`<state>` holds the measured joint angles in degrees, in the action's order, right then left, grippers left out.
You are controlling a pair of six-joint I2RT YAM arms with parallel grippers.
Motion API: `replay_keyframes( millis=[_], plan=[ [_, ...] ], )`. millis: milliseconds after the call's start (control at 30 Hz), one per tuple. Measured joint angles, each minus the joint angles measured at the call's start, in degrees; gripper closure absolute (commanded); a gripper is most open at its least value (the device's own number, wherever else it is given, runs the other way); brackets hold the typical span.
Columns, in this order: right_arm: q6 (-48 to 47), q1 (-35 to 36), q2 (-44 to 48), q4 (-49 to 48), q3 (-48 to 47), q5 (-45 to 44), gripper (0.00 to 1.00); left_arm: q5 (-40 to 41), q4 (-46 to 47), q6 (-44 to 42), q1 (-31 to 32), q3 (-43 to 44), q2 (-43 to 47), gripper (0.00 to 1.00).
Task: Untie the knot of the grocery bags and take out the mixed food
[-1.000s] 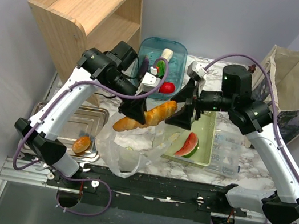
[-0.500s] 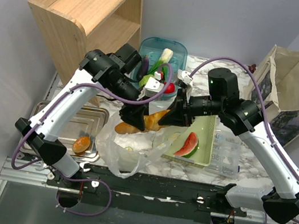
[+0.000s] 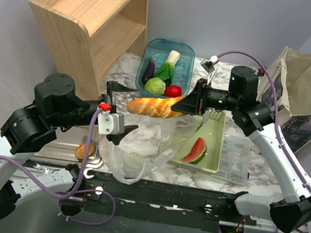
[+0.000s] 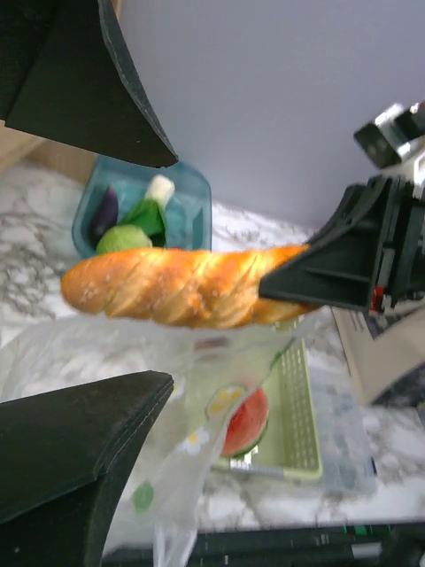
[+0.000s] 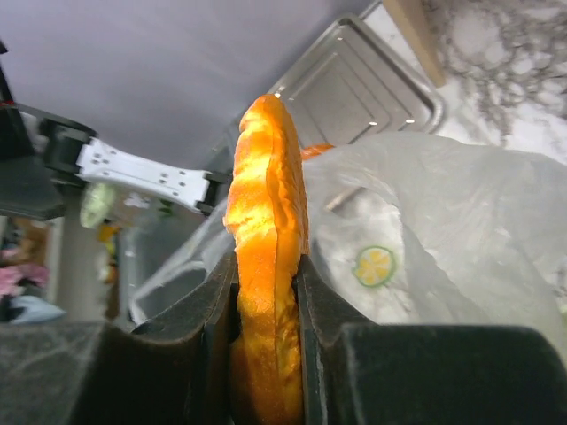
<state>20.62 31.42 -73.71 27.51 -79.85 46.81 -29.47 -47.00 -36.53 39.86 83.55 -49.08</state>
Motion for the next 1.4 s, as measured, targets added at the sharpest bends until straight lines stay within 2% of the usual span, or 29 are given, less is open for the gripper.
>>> replay_keyframes(
  millis=[133, 333, 433, 633, 867, 933, 1033, 1167, 1233, 1333, 1400],
  plan=[
    [8.72, -0.46, -2.16, -5.25, 0.44, 3.54, 0.99, 8.66, 4.2, -4.63, 5.03, -0.61, -2.08, 0.05],
    [16.57, -0.42, -4.28, -8.33, 0.39, 3.21, 0.99, 23.61, 3.82, -10.58, 14.29, 3.91, -14.64, 0.11],
    [18.56, -0.42, -4.68, -8.33, 0.39, 1.88, 0.99, 27.82, 1.97, -10.54, 16.31, 6.99, -19.56, 0.16],
    [20.74, -0.42, -4.74, -8.44, 0.39, -0.07, 0.99, 31.01, -2.93, -6.01, 16.79, 16.98, -26.75, 0.3],
    [21.18, -0.42, -4.72, -8.17, 0.39, -2.54, 0.99, 32.13, -8.61, -3.45, 16.85, 17.57, -30.03, 0.29],
    [21.16, -0.42, -4.72, -8.11, 0.39, -2.89, 0.99, 32.06, -10.14, -3.13, 16.87, 17.29, -30.18, 0.31],
    [21.16, -0.42, -4.72, -7.89, 0.39, -2.97, 0.99, 32.15, -10.49, -2.64, 16.9, 16.98, -30.16, 0.45],
    [21.14, -0.37, -4.72, -7.06, 0.55, -3.13, 0.99, 32.96, -9.84, -2.67, 16.61, 15.67, -30.01, 0.83],
    [20.94, -0.35, -4.7, -6.49, 0.87, -3.23, 0.81, 33.38, -9.68, -2.38, 16.39, 15.23, -30.01, 0.98],
    [20.09, -0.24, -4.68, -6.38, 1.22, -3.58, 0.39, 33.29, -9.62, -1.49, 15.67, 15.1, -29.99, 1.0],
    [19.3, -0.26, -4.59, -6.12, 1.42, -4.5, 0.23, 32.44, -9.6, -0.96, 14.71, 14.8, -29.46, 1.0]
  ],
)
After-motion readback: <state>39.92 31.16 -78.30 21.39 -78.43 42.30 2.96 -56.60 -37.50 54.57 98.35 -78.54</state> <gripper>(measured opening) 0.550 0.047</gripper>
